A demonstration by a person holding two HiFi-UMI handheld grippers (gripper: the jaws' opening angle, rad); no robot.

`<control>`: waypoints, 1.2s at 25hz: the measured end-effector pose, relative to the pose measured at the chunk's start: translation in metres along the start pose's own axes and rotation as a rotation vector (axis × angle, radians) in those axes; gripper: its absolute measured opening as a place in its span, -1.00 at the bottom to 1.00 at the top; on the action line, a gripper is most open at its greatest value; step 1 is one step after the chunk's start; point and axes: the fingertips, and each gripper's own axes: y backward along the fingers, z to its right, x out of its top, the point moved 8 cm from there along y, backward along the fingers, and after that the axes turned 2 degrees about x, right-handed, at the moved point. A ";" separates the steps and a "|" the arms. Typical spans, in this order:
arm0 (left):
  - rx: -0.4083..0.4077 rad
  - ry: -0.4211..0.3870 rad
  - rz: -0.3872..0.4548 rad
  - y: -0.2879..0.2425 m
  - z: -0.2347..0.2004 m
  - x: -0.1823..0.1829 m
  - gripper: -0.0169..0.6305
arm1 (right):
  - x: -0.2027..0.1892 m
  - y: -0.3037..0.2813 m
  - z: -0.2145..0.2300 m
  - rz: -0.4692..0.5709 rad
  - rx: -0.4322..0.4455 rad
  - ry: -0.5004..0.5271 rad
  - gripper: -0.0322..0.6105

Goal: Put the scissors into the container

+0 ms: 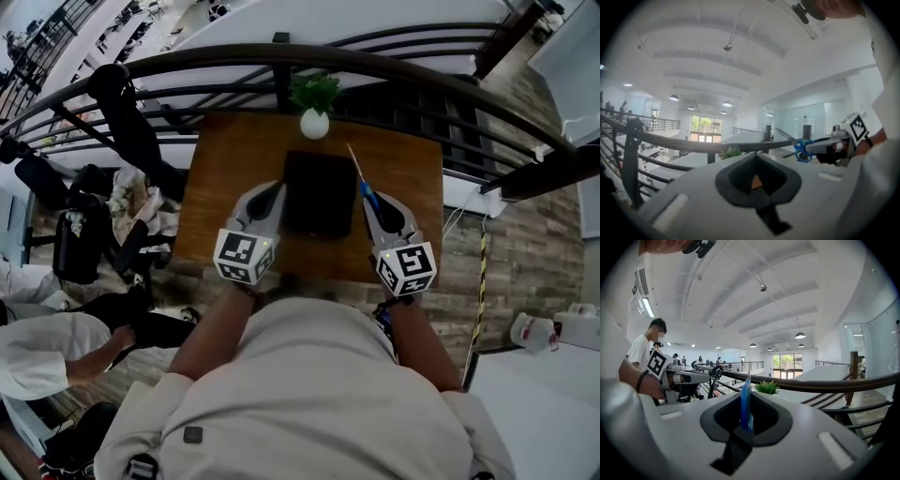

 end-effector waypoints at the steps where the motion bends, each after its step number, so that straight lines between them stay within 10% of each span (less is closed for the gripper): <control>1: -0.008 0.000 0.001 -0.003 -0.007 0.000 -0.95 | 0.002 -0.007 -0.001 -0.001 -0.004 0.001 -0.74; 30: -0.102 0.001 -0.036 -0.044 -0.066 -0.011 -0.95 | -0.011 -0.089 -0.004 -0.031 0.032 -0.030 -0.74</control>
